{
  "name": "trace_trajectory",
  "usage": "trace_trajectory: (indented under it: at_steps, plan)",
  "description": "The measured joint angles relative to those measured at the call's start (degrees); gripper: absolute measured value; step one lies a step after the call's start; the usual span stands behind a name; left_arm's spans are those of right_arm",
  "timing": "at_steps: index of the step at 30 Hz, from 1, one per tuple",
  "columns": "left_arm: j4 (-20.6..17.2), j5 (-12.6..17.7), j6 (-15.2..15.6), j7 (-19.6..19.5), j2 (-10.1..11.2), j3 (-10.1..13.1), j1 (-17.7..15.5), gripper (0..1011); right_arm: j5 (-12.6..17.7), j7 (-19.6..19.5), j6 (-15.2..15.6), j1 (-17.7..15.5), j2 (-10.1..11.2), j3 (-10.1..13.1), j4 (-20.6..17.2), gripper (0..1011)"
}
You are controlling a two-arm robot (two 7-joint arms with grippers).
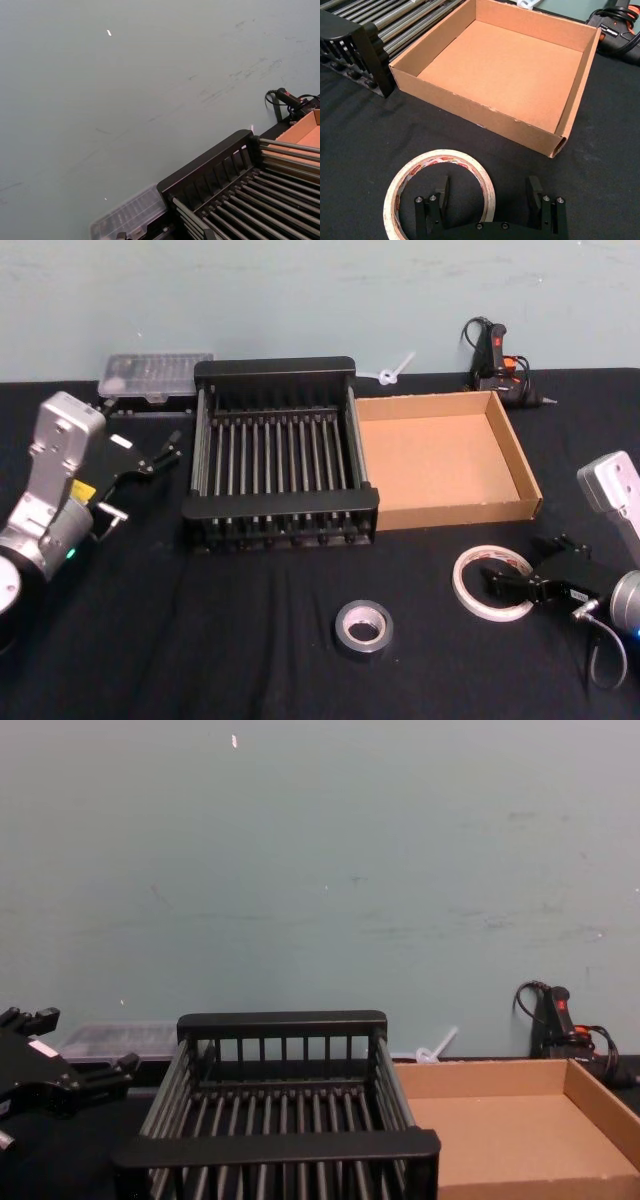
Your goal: Pick up the white tape and place it into the black box , Pick up the silver tape and place it into the brown box.
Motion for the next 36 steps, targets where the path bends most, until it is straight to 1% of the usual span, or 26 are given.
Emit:
trace_trajectory:
  at_steps: [23, 30, 32, 36]
  plan:
    - [0.0, 0.0, 0.0, 0.0, 0.0, 0.0, 0.0, 1001, -0.1, 0.1, 0.1, 0.1, 0.0, 0.0, 0.1, 1002]
    - [0.0, 0.0, 0.0, 0.0, 0.0, 0.0, 0.0, 1001, -0.1, 0.0, 0.1, 0.1, 0.0, 0.0, 0.0, 860]
    - [0.0, 0.0, 0.0, 0.0, 0.0, 0.0, 0.0, 1001, 0.0, 0.0, 0.1, 0.1, 0.0, 0.0, 0.0, 788]
    - [0.0, 0.0, 0.0, 0.0, 0.0, 0.0, 0.0, 1001, 0.0, 0.0, 0.1, 0.1, 0.0, 0.0, 0.0, 693]
